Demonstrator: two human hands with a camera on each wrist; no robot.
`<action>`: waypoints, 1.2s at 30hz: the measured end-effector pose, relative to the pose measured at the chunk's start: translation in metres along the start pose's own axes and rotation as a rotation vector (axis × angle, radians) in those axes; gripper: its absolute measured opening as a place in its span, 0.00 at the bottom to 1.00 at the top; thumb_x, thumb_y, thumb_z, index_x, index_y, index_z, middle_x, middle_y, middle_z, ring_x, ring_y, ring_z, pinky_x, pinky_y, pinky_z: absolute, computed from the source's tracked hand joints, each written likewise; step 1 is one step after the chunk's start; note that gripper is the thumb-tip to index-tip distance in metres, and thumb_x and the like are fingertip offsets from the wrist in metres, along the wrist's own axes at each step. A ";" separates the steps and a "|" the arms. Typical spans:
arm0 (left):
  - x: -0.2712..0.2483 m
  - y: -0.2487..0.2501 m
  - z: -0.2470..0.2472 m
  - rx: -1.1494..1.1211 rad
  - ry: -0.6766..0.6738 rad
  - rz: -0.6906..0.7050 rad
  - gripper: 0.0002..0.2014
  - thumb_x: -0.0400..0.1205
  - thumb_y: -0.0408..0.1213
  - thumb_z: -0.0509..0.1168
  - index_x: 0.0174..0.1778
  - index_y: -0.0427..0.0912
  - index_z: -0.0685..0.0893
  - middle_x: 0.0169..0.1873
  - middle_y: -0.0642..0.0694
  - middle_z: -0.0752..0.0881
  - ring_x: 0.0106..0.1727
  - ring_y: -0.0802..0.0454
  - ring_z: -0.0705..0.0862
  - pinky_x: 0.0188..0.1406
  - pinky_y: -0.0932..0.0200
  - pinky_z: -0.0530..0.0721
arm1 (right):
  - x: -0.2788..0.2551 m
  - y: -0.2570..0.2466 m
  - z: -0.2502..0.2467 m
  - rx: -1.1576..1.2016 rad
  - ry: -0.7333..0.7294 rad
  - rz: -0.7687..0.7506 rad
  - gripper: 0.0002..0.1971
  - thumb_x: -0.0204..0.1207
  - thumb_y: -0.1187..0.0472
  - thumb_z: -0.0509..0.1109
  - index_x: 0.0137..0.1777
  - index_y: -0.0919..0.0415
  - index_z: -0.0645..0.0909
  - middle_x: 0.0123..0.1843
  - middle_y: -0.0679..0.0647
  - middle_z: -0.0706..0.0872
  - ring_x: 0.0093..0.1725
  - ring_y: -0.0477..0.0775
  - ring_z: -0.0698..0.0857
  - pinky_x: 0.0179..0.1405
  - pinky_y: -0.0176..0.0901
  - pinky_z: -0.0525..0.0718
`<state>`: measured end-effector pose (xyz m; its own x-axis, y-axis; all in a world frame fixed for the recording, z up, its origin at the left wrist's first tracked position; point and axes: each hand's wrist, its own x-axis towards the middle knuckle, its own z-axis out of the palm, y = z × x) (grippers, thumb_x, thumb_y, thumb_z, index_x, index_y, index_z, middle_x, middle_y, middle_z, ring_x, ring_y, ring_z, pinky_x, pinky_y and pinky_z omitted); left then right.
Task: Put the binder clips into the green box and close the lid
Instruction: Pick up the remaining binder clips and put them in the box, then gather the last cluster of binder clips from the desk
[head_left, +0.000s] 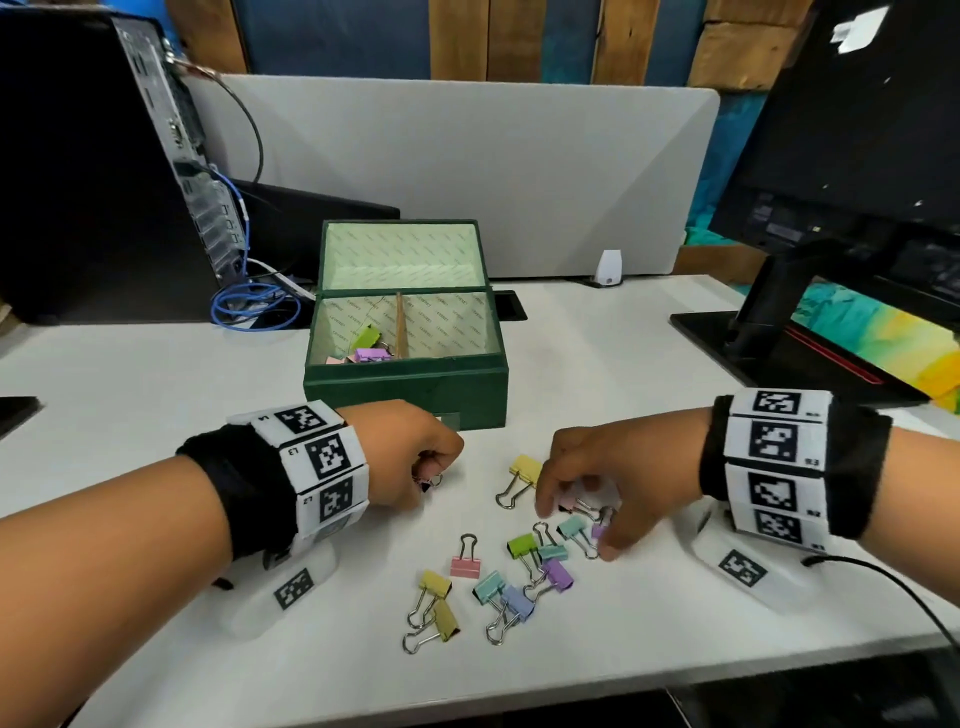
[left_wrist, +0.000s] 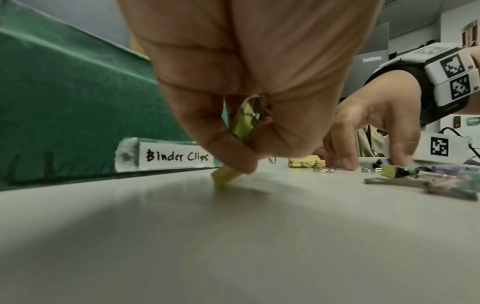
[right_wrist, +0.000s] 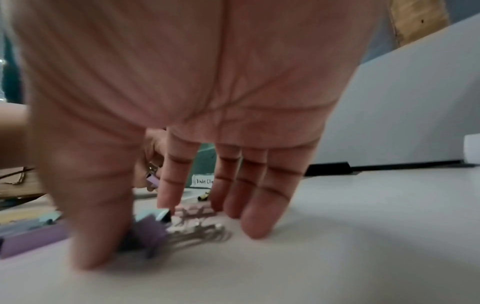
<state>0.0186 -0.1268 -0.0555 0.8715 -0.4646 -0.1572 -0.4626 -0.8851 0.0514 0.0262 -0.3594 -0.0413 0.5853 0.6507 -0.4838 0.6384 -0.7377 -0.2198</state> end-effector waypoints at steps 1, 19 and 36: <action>0.000 -0.001 0.000 -0.008 0.013 0.002 0.16 0.67 0.31 0.67 0.25 0.50 0.65 0.30 0.52 0.75 0.33 0.52 0.72 0.32 0.62 0.71 | 0.002 0.000 0.000 0.008 0.020 -0.003 0.22 0.68 0.52 0.76 0.60 0.38 0.76 0.59 0.42 0.74 0.56 0.45 0.77 0.59 0.43 0.80; 0.040 -0.035 -0.071 -0.569 0.527 -0.260 0.16 0.70 0.41 0.76 0.53 0.54 0.84 0.54 0.53 0.85 0.52 0.55 0.85 0.40 0.68 0.78 | 0.010 0.005 -0.002 0.009 0.218 0.076 0.10 0.77 0.60 0.66 0.55 0.50 0.84 0.48 0.42 0.80 0.43 0.39 0.81 0.50 0.35 0.81; -0.046 0.029 -0.017 0.004 -0.256 -0.061 0.48 0.52 0.75 0.68 0.68 0.74 0.56 0.67 0.62 0.72 0.67 0.55 0.75 0.69 0.49 0.76 | 0.000 -0.001 -0.005 -0.069 0.056 0.015 0.32 0.66 0.46 0.77 0.70 0.34 0.69 0.62 0.41 0.73 0.59 0.44 0.76 0.63 0.41 0.76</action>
<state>-0.0326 -0.1317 -0.0303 0.8284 -0.3873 -0.4047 -0.4110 -0.9111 0.0306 0.0278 -0.3579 -0.0371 0.6207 0.6506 -0.4376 0.6613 -0.7342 -0.1535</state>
